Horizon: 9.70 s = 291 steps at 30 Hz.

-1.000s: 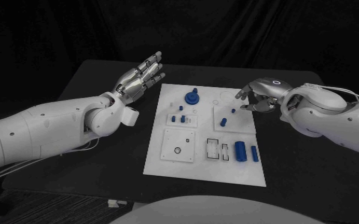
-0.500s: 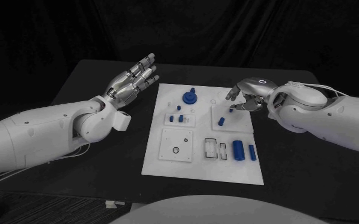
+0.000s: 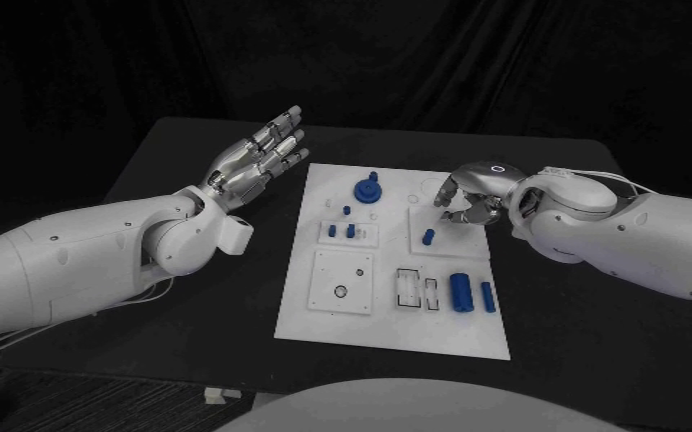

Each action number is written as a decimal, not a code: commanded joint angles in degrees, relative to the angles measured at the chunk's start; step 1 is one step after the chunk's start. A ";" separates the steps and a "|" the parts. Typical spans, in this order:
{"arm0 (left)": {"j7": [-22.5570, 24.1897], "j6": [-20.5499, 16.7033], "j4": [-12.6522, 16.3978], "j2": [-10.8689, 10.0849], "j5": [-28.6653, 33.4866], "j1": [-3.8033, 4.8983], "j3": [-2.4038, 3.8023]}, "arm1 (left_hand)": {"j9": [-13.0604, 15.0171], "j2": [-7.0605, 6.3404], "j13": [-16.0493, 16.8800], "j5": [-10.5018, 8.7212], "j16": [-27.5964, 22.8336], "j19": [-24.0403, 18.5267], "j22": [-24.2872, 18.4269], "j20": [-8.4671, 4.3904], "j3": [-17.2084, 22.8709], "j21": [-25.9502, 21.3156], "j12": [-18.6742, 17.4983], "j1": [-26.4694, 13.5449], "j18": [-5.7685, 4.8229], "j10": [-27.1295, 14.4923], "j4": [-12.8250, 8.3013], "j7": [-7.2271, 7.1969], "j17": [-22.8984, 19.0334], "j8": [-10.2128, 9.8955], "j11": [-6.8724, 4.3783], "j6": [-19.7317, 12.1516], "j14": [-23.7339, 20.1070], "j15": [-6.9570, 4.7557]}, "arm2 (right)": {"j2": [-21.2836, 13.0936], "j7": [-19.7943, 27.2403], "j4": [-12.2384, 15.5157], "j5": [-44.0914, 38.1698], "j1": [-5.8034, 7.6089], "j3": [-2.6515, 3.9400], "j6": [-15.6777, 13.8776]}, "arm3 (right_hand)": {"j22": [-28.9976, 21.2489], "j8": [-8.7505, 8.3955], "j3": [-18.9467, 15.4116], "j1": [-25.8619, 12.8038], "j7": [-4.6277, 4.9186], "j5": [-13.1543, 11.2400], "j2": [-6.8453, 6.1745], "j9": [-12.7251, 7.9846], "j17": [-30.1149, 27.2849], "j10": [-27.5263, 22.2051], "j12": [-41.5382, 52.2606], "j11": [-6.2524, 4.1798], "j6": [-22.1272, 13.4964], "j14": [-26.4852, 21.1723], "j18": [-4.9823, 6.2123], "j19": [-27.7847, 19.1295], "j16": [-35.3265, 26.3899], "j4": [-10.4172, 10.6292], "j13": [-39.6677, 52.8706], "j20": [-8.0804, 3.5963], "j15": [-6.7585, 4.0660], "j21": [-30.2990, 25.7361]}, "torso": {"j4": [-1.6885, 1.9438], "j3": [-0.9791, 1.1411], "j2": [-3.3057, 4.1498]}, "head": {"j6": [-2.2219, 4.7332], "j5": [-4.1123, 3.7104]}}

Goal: Assemble the parts on the task board

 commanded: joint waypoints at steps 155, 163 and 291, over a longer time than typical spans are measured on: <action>0.21 4.23 -1.48 2.14 -0.37 -1.31 0.03 | 0.40 3.52 0.39 7.80 -0.21 0.31 1.32 2.42 1.38 0.16 1.49 3.40 0.51 0.71 -6.77 7.75 -0.10 0.43 4.13 3.27 -0.02 3.89 | 9.95 -0.44 9.41 -5.24 -4.79 0.09 1.11 | 6.48 0.01 7.50 3.67 -0.24 5.73 -1.95 0.81 -1.94 10.78 -1.17 -1.64 9.04 0.73 -0.20 1.30 -0.58 -5.36 -3.28 -1.64 -1.73 5.81 | -0.02 0.12 -0.35 | -1.49 5.08; -0.08 4.50 -1.51 2.22 -0.37 -1.32 0.03 | 0.39 3.57 0.39 7.85 -0.21 0.35 1.42 2.55 1.46 0.19 1.49 3.47 0.54 0.69 -6.90 7.68 -0.10 0.42 4.22 3.24 -0.02 4.16 | 10.45 -0.44 9.29 -5.24 -5.18 0.09 1.63 | 6.54 -0.06 7.53 3.66 -0.25 5.57 -1.96 0.78 -1.74 10.78 -1.22 -1.64 9.01 0.76 -0.24 1.37 -0.35 -5.40 -3.28 -1.63 -1.73 6.15 | -0.10 0.11 -0.34 | -1.49 5.24; -1.27 4.28 -1.32 1.40 -0.37 -1.94 0.02 | 0.61 4.51 0.44 9.69 -0.21 0.68 1.95 3.38 3.03 0.41 1.74 4.58 0.58 0.75 -8.87 8.28 -0.10 0.79 4.43 4.84 -0.02 5.16 | -9.29 -0.18 12.15 -5.25 -2.65 0.11 -4.22 | 4.76 -1.38 -5.02 3.08 -5.74 -2.38 -0.68 -1.25 -10.17 -14.55 7.91 1.87 -7.86 -4.16 0.95 -1.93 -2.02 3.83 -3.63 0.35 0.16 -3.20 | -0.39 0.11 -0.62 | -1.49 4.96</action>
